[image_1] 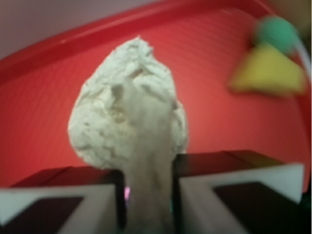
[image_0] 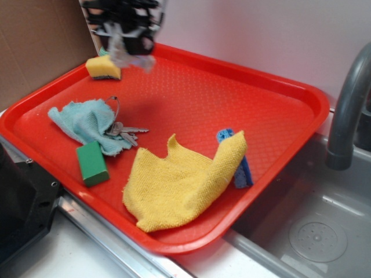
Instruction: Grab the white paper.
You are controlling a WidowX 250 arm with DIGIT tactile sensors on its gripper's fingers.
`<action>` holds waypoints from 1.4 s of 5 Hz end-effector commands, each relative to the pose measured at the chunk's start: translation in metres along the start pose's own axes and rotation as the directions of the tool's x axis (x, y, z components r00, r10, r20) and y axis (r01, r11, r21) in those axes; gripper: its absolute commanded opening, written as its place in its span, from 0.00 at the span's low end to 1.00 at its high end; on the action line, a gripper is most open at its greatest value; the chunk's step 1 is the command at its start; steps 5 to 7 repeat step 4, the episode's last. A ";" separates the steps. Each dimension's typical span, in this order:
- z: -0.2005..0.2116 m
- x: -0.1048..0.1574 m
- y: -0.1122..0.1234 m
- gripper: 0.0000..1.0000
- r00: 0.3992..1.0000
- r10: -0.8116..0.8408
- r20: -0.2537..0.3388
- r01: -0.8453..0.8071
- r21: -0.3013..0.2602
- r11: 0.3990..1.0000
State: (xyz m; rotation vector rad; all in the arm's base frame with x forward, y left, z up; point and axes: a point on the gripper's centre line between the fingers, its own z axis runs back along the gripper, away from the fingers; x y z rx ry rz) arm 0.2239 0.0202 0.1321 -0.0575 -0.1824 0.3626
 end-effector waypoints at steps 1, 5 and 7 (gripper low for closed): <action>0.070 -0.006 -0.007 0.00 0.989 -0.091 0.114 0.094 -0.014 0.996; 0.030 0.044 -0.030 0.00 0.996 -0.084 0.025 0.080 0.124 0.989; 0.030 0.044 -0.030 0.00 0.996 -0.084 0.025 0.080 0.124 0.989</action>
